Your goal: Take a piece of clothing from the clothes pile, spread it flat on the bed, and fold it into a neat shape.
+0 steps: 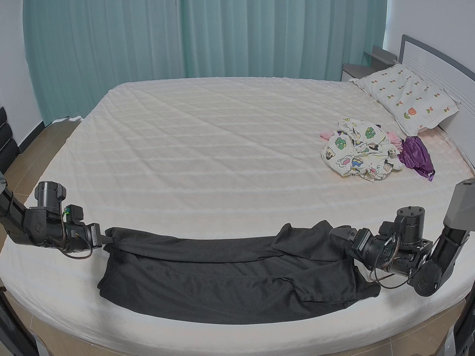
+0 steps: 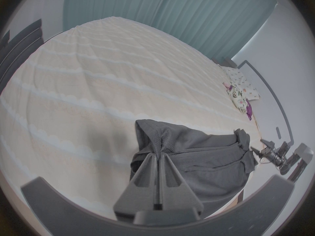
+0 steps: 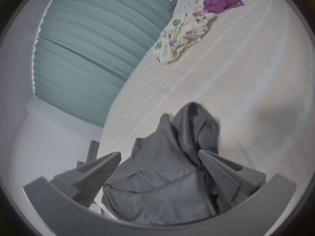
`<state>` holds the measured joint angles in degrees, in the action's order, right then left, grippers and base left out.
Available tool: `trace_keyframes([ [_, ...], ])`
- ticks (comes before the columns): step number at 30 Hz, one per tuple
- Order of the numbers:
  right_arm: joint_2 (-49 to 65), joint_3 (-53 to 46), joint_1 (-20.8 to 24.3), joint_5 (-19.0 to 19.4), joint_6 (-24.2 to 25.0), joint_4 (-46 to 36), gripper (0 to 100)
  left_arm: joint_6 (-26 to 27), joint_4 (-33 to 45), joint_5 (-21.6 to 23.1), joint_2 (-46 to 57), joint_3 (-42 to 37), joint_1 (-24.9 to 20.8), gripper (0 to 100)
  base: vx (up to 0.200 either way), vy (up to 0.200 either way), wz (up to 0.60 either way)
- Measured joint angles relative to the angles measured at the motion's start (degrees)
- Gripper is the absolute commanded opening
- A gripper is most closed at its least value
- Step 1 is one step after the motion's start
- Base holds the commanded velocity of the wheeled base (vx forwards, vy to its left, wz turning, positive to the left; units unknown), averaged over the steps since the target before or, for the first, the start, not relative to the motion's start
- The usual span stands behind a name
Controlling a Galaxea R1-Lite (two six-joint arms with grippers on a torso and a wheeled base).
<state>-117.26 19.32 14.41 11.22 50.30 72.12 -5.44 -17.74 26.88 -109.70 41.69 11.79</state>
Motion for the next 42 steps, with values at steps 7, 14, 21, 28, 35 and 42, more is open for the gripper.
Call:
trace_keyframes([
  [7,4.0,6.1,5.3,-4.0,3.4,-13.3,100,-6.1,-0.8,-0.4,1.9,-0.1,-2.0,0,0.0,0.0,0.0],
  [14,2.6,12.0,8.7,-7.5,8.0,-17.4,100,-9.2,-1.3,-1.5,3.2,-0.2,-3.2,0,0.0,0.0,0.0],
  [21,-0.4,13.0,10.0,-10.0,8.2,-18.0,100,-9.8,-1.4,-1.7,3.8,-0.2,-3.5,0,0.0,0.0,0.0],
  [28,-1.5,13.1,10.2,-11.9,8.2,-22.0,100,-9.8,-1.4,-1.8,3.8,0.0,-3.5,0,0.0,0.0,0.0],
  [35,-2.3,13.9,10.4,-12.8,8.2,-22.4,100,-9.8,-1.4,-2.3,3.7,-0.1,-3.5,0,0.0,0.0,0.0],
  [42,-4.9,16.2,10.4,-14.3,8.4,-22.4,100,-9.9,-1.4,-3.2,3.6,-0.1,-3.4,0,0.0,0.0,0.0],
])
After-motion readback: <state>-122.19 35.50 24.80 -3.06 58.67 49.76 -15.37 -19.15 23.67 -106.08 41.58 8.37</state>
